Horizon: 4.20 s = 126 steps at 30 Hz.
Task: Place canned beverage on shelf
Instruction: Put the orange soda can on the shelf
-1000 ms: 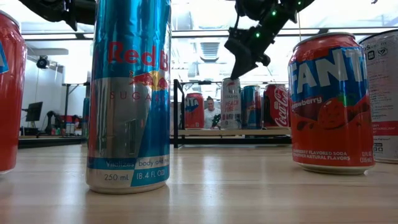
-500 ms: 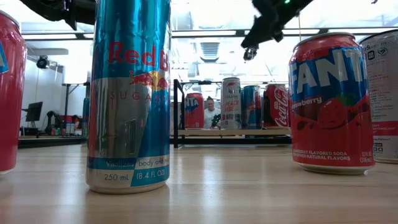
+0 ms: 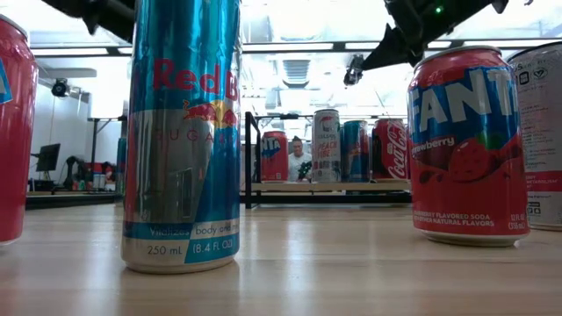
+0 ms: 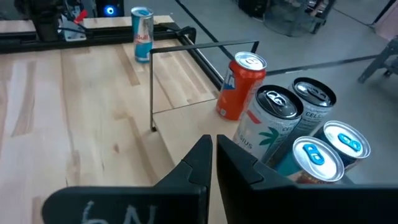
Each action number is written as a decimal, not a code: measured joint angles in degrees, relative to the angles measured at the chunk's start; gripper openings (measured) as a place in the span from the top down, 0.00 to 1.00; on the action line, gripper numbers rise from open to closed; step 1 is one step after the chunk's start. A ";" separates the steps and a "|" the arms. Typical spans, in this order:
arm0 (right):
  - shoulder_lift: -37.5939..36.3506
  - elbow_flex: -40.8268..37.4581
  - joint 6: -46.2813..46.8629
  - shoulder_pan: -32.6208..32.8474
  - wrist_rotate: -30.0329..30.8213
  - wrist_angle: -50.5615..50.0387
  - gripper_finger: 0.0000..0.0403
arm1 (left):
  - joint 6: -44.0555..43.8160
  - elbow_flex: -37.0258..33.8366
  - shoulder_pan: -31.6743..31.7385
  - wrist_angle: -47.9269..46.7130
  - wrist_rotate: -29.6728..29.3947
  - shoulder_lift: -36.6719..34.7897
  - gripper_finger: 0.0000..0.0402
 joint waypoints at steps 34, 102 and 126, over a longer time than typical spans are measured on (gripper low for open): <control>0.10 0.23 5.15 4.47 -0.04 -0.44 0.97 | -20.29 24.10 -1.72 -61.99 -13.77 15.65 1.00; 38.37 35.65 36.58 41.75 -7.61 -41.92 0.31 | -39.55 20.02 -49.40 -49.00 -36.29 11.28 1.00; 38.51 32.12 36.70 41.86 -7.10 -39.84 0.11 | -38.63 20.02 -49.40 -48.52 -37.36 11.28 1.00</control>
